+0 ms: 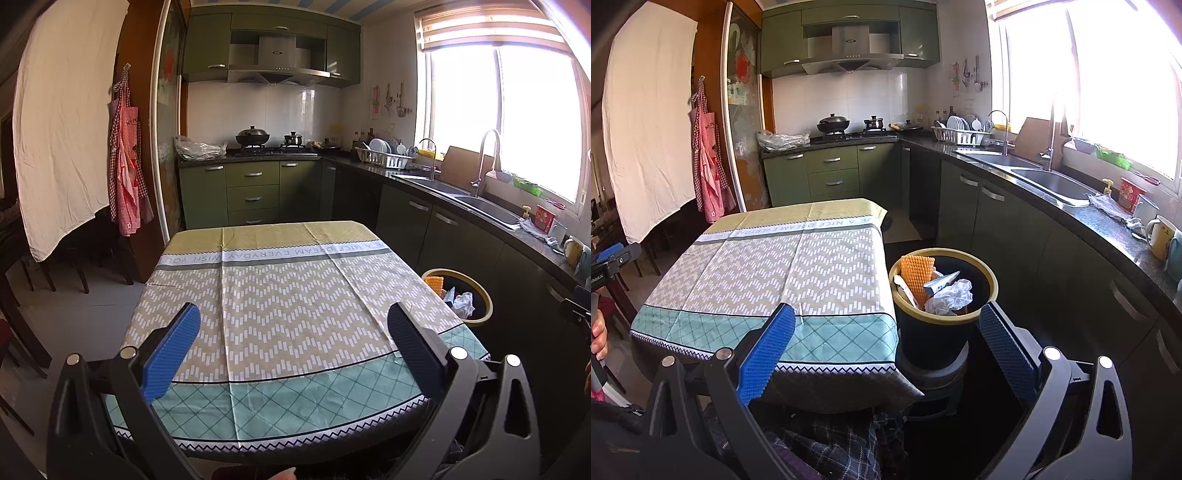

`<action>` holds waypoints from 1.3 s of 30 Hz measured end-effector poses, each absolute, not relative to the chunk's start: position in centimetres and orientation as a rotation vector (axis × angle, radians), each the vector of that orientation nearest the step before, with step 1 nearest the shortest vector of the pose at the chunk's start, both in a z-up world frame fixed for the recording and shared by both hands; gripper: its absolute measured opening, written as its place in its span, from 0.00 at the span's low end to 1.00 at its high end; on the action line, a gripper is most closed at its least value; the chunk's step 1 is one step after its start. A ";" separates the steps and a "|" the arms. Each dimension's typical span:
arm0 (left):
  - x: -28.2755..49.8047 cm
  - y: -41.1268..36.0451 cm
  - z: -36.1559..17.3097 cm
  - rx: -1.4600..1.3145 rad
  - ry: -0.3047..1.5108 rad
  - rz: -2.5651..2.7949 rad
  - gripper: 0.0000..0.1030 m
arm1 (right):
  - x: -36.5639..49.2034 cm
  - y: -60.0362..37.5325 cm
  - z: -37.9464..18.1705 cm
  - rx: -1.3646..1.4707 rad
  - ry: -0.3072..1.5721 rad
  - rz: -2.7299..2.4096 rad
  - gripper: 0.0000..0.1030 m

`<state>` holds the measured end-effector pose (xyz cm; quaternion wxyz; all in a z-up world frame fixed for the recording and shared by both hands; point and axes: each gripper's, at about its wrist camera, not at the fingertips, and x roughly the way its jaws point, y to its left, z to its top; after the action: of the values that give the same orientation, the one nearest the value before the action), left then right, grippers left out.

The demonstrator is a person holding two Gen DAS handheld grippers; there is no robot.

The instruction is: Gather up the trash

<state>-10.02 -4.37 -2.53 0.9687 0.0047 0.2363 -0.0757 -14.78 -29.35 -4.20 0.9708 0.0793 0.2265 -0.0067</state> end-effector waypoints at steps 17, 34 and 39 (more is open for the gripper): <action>-10.2 -4.3 -2.9 0.005 0.485 -0.151 0.94 | -14.3 -29.5 -4.2 0.157 0.457 0.000 0.96; -10.3 -4.7 -3.0 0.008 0.494 -0.153 0.94 | -14.2 -29.4 -4.0 0.158 0.451 0.008 0.96; -10.3 -4.6 -3.0 0.008 0.493 -0.155 0.94 | -14.2 -29.3 -4.0 0.158 0.450 0.006 0.96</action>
<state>-10.29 -4.64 -2.98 0.9667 0.0041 0.2440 -0.0765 -14.23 -29.34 -4.01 0.9716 0.0783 0.2231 0.0032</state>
